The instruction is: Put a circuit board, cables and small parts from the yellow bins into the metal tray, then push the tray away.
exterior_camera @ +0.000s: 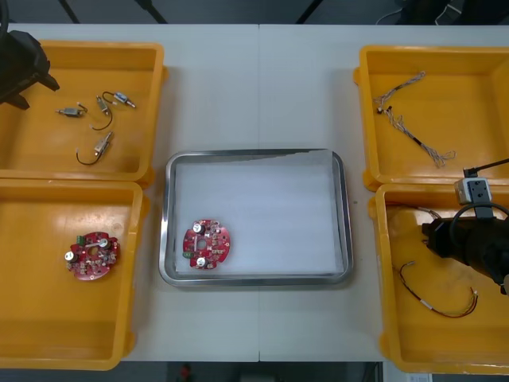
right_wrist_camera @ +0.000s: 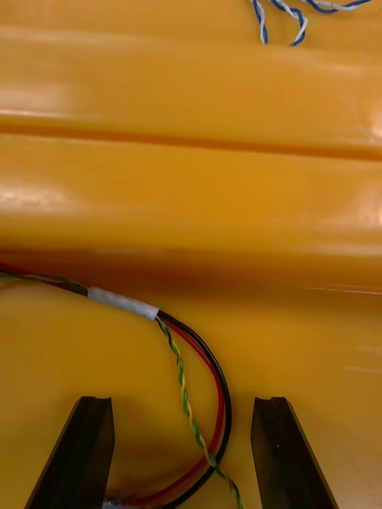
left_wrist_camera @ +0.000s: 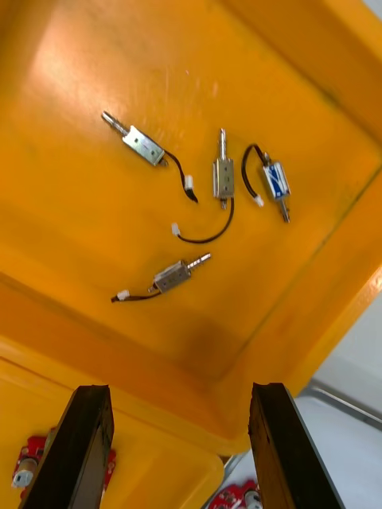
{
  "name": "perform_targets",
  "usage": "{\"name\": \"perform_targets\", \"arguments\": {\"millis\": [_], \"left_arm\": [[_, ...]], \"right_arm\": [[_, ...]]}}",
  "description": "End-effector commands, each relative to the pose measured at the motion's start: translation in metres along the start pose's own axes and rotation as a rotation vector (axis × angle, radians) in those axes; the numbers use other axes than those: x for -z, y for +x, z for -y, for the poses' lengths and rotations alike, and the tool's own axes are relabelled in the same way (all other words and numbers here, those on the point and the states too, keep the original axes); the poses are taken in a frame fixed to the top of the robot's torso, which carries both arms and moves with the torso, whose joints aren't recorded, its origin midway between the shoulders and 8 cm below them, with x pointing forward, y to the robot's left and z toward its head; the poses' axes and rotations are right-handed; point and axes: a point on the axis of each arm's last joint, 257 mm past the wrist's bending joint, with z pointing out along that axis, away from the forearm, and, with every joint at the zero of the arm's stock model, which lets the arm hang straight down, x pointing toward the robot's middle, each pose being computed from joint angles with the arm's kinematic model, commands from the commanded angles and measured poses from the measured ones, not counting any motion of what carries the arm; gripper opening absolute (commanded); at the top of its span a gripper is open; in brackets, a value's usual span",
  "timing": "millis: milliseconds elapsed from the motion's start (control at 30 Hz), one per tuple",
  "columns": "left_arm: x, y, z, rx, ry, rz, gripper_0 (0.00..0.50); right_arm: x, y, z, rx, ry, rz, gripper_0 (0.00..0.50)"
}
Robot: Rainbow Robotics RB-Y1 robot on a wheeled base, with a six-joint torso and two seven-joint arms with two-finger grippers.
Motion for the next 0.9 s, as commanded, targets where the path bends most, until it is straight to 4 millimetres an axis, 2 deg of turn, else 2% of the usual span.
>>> {"name": "perform_targets", "arguments": {"millis": [33,133,167,200,233,300,333,500,667,767,900], "left_arm": [[0.030,-0.054,0.014,-0.011,0.037,0.123,0.500],[0.028,-0.066,0.016,0.034,0.037,0.133,0.500],[0.026,-0.068,0.015,0.041,0.036,0.133,0.500],[0.025,-0.072,0.016,0.059,0.034,0.136,0.500],[0.023,-0.076,0.016,0.076,0.030,0.142,0.500],[0.022,-0.083,0.015,0.100,0.025,0.149,0.500],[0.020,-0.086,0.015,0.117,0.022,0.149,0.500],[0.014,-0.101,0.017,0.179,0.013,0.165,0.500],[0.002,-0.114,0.020,0.241,0.007,0.185,0.500],[-0.008,-0.119,0.019,0.273,-0.005,0.194,0.500],[-0.023,-0.123,0.014,0.317,-0.019,0.209,0.500]], "right_arm": [[-0.005,0.001,-0.011,0.020,-0.019,0.001,0.500],[-0.005,0.002,-0.014,0.017,-0.026,0.000,0.490],[-0.005,0.002,-0.014,0.018,-0.026,-0.001,0.454],[-0.005,0.002,-0.014,0.018,-0.026,-0.001,0.345],[-0.005,0.003,-0.014,0.018,-0.026,-0.003,0.197],[-0.005,0.006,-0.015,0.012,-0.029,-0.012,0.023],[-0.005,0.006,-0.016,0.010,-0.030,-0.016,0.000],[-0.005,0.005,-0.017,0.015,-0.036,-0.016,0.000],[-0.004,-0.008,-0.021,0.043,-0.044,0.005,0.000],[0.003,-0.020,-0.026,0.067,-0.044,0.009,0.000],[0.023,-0.031,-0.028,0.098,-0.029,-0.016,0.000]]}}
